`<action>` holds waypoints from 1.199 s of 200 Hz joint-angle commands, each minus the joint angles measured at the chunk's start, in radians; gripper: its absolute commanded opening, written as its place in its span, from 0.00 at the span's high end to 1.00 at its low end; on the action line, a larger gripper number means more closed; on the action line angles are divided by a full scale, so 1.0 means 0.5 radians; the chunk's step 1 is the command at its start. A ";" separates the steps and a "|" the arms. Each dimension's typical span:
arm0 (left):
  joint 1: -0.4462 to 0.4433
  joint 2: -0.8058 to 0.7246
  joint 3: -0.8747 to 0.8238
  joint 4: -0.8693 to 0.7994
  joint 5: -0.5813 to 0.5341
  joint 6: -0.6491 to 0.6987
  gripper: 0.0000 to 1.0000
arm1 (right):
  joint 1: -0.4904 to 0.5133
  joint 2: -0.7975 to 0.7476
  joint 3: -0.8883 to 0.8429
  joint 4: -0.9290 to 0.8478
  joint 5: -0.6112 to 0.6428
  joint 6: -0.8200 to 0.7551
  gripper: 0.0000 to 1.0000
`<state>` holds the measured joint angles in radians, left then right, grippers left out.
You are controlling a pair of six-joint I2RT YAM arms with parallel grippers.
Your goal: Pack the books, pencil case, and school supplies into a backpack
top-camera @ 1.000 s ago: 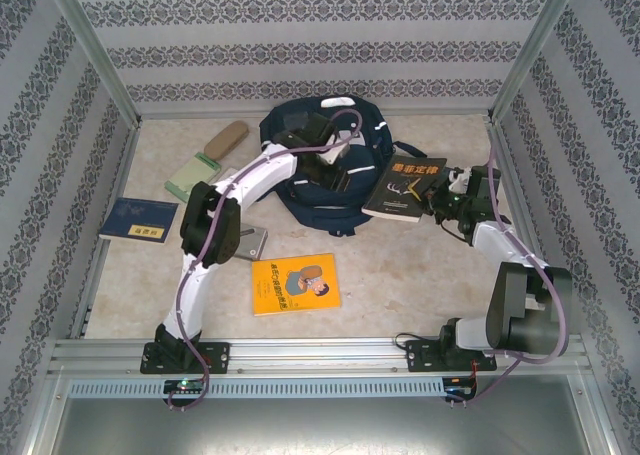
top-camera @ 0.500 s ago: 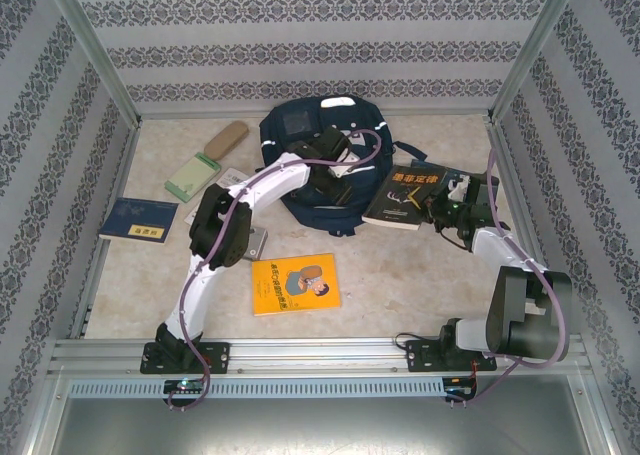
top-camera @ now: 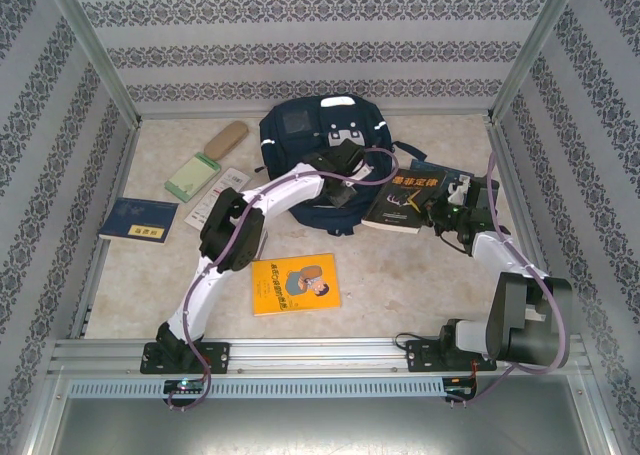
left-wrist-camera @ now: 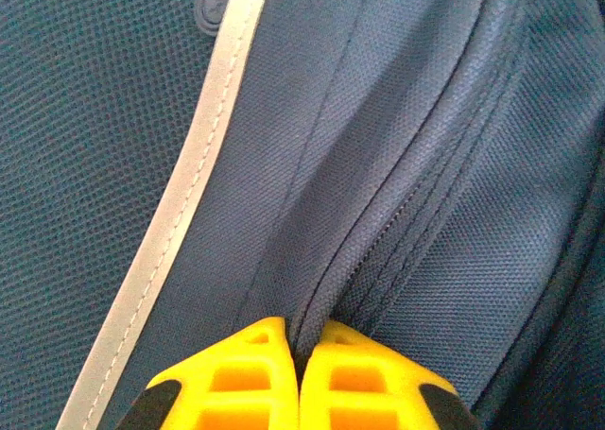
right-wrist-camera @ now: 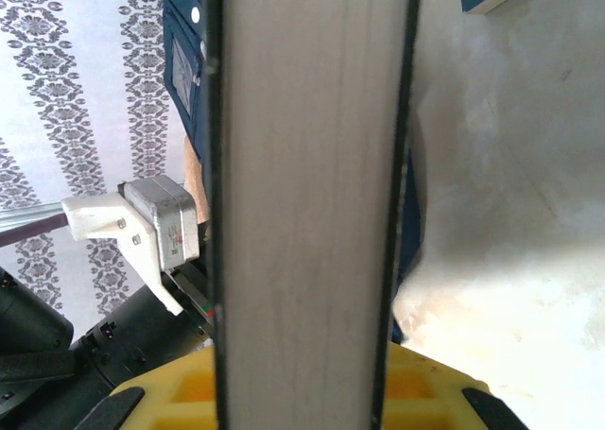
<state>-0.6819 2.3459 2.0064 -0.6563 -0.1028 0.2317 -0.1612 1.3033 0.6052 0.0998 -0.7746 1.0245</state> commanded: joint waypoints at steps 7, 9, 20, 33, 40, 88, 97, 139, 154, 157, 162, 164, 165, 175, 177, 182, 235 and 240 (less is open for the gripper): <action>0.011 -0.124 -0.092 0.107 -0.196 -0.012 1.00 | 0.003 -0.094 -0.023 0.084 -0.071 0.004 1.00; 0.010 -0.137 -0.094 0.110 -0.196 -0.016 1.00 | 0.007 -0.094 -0.023 0.085 -0.072 0.006 1.00; 0.011 -0.205 -0.093 0.107 -0.191 -0.055 1.00 | 0.014 -0.088 -0.023 0.092 -0.086 0.005 1.00; 0.011 -0.280 -0.058 0.074 -0.165 -0.104 1.00 | 0.031 -0.080 -0.017 0.114 -0.098 0.014 1.00; 0.011 -0.313 -0.028 0.047 -0.154 -0.132 1.00 | 0.046 -0.078 -0.017 0.135 -0.102 0.021 1.00; 0.026 -0.454 0.273 -0.139 -0.117 -0.297 1.00 | 0.213 -0.082 0.036 0.233 -0.023 0.042 1.00; 0.034 -0.455 0.362 -0.199 -0.104 -0.331 1.00 | 0.253 -0.073 0.054 0.263 -0.013 0.053 1.00; 0.095 -0.470 0.673 -0.339 -0.008 -0.501 1.00 | 0.428 0.010 0.151 0.378 0.068 0.129 1.00; 0.137 -0.470 0.755 -0.341 0.041 -0.575 1.00 | 0.458 0.049 0.153 0.448 0.111 0.195 1.00; 0.147 -0.468 0.770 -0.340 0.052 -0.584 1.00 | 0.466 0.054 0.150 0.459 0.124 0.205 1.00; 0.161 -0.465 0.791 -0.335 0.065 -0.614 1.00 | 0.482 0.063 0.149 0.465 0.159 0.221 1.00; 0.167 -0.462 0.800 -0.340 0.069 -0.621 1.00 | 0.488 0.067 0.146 0.469 0.175 0.226 1.00; 0.170 -0.461 0.807 -0.339 0.071 -0.625 1.00 | 0.491 0.068 0.146 0.472 0.182 0.228 1.00; 0.192 -0.447 0.852 -0.345 0.092 -0.673 1.00 | 0.542 0.090 0.143 0.517 0.254 0.250 1.00; 0.196 -0.448 0.858 -0.345 0.096 -0.681 1.00 | 0.556 0.096 0.144 0.526 0.267 0.252 1.00; 0.203 -0.443 0.875 -0.346 0.111 -0.704 1.00 | 0.590 0.111 0.152 0.538 0.308 0.261 1.00; 0.211 -0.441 0.925 -0.327 0.244 -0.791 1.00 | 0.934 0.544 0.377 0.927 0.663 0.409 1.00; 0.210 -0.440 0.924 -0.330 0.245 -0.798 1.00 | 0.950 0.606 0.397 1.003 0.697 0.451 1.00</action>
<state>-0.5739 2.2017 2.4092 -0.8860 -0.0235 -0.1146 0.2760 1.5219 0.7193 0.3687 -0.5400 1.1770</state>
